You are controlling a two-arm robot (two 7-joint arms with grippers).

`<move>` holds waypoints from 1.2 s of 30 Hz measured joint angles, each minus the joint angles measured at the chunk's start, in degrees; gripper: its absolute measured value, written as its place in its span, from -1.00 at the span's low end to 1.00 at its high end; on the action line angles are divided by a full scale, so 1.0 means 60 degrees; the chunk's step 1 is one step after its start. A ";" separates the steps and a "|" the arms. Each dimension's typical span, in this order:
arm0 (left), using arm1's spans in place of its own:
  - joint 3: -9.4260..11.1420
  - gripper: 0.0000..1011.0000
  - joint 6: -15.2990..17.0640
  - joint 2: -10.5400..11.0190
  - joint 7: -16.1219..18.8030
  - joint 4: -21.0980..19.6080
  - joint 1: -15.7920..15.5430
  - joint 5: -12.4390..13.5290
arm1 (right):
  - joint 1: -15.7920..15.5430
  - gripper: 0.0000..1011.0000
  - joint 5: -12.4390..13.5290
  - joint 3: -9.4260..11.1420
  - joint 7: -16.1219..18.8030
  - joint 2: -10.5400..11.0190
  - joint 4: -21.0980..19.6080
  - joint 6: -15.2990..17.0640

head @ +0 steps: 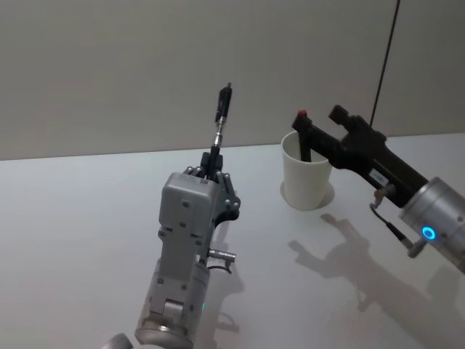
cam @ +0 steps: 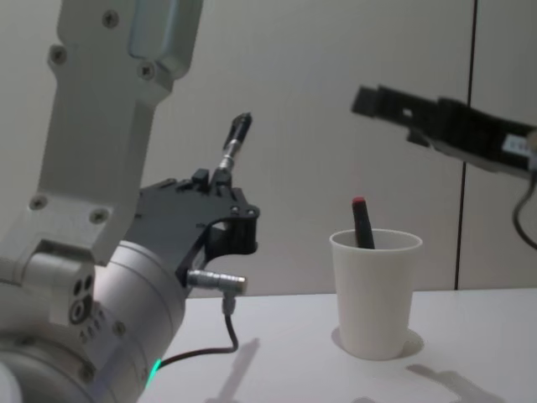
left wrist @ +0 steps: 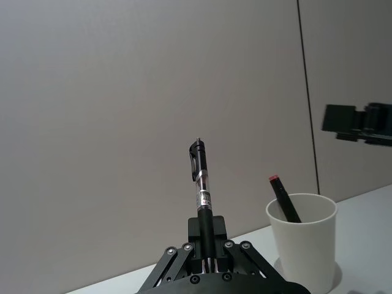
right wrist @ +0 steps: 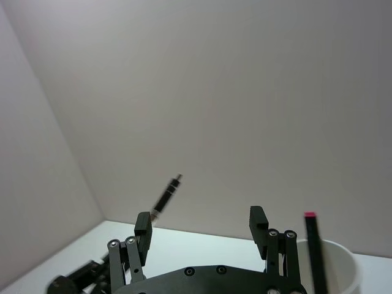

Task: Place the pen into the pen holder.

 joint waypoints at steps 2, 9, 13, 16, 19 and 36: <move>-0.0028 -0.77 -0.0074 0.0024 -0.0194 -0.0004 -0.0005 -0.0080 | 0.0089 0.98 0.0205 -0.0015 0.0123 -0.0061 0.0023 0.0097; -0.0141 -0.77 -0.0350 0.0116 -0.1071 -0.0014 -0.0055 -0.0408 | 0.0432 0.98 0.1093 -0.0085 0.0567 -0.0309 0.0121 0.0536; -0.0211 -0.77 -0.0533 0.0168 -0.1719 -0.0014 -0.0109 -0.0660 | 0.0542 0.98 0.1369 -0.0114 0.0694 -0.0370 0.0157 0.0660; -0.0246 -0.77 -0.0618 0.0192 -0.2078 -0.0010 -0.0146 -0.0788 | 0.0576 0.98 0.1441 -0.0129 0.0708 -0.0375 0.0164 0.0703; -0.0288 -0.77 -0.0734 0.0209 -0.2587 0.0009 -0.0202 -0.0970 | 0.0578 0.98 0.1436 -0.0142 0.0670 -0.0325 0.0164 0.0725; -0.0374 -0.77 -0.0980 0.0232 -0.3620 0.0056 -0.0319 -0.1333 | 0.0010 0.98 0.0952 0.0166 0.0184 0.0628 0.0015 0.0717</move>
